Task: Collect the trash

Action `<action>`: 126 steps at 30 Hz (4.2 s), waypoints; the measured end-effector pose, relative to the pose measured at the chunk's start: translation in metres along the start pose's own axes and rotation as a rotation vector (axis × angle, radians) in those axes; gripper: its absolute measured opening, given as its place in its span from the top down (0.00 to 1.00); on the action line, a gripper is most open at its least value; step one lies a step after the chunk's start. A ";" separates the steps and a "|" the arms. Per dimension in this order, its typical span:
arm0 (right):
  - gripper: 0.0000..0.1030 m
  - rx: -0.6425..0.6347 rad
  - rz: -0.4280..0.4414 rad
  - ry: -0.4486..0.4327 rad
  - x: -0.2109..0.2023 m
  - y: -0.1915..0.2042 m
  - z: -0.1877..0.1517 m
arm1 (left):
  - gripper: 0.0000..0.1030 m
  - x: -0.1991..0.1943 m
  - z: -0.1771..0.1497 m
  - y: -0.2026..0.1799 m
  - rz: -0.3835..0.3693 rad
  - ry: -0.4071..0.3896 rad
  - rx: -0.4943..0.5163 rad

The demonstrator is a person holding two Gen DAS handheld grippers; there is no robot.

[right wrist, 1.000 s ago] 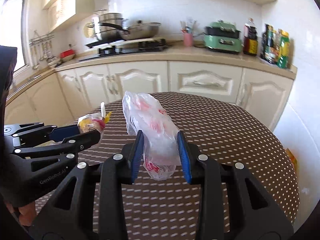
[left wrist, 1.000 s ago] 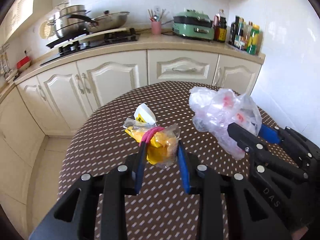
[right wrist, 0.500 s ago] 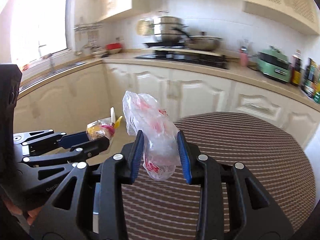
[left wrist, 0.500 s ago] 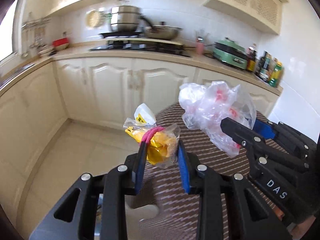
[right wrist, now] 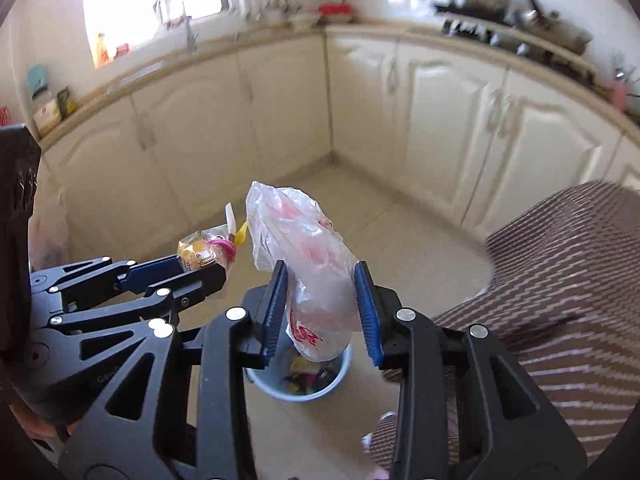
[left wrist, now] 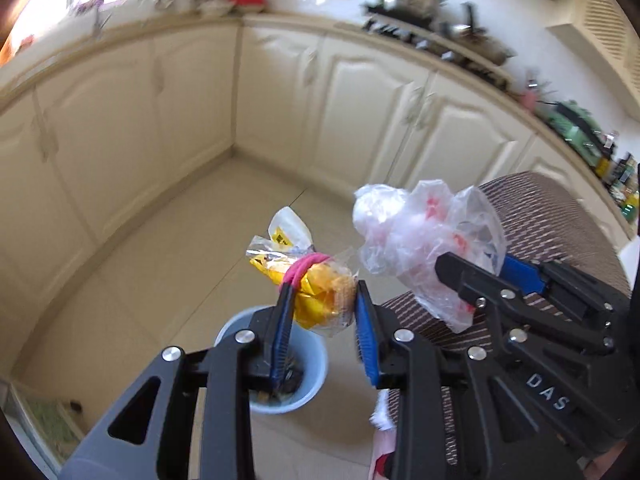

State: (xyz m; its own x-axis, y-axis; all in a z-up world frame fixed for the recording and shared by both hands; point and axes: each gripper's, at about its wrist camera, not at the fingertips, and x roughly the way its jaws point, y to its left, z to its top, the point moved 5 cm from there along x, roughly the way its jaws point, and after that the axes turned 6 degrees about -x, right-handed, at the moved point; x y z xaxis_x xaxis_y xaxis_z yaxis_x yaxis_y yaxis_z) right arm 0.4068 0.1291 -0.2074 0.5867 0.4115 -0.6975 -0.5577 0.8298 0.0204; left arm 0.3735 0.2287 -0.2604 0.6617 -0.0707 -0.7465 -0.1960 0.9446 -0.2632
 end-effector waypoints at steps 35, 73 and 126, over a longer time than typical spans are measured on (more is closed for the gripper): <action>0.67 0.055 0.044 0.350 0.214 0.019 -0.097 | 0.40 0.188 -0.082 0.124 0.038 0.332 -0.292; 0.49 -0.002 -0.042 0.105 0.022 0.011 -0.067 | 0.26 0.018 -0.059 0.059 0.081 0.025 -0.120; 0.12 0.051 -0.491 -0.612 -0.465 -0.023 -0.165 | 0.08 -0.396 -0.152 -0.196 -0.048 -0.669 0.290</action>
State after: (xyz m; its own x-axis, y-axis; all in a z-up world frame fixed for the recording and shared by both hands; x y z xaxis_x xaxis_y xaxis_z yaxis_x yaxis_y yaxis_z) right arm 0.0501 -0.1432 -0.0017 0.9864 0.1155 -0.1168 -0.1320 0.9806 -0.1449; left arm 0.0403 0.0230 -0.0062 0.9835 0.0091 -0.1808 -0.0174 0.9989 -0.0442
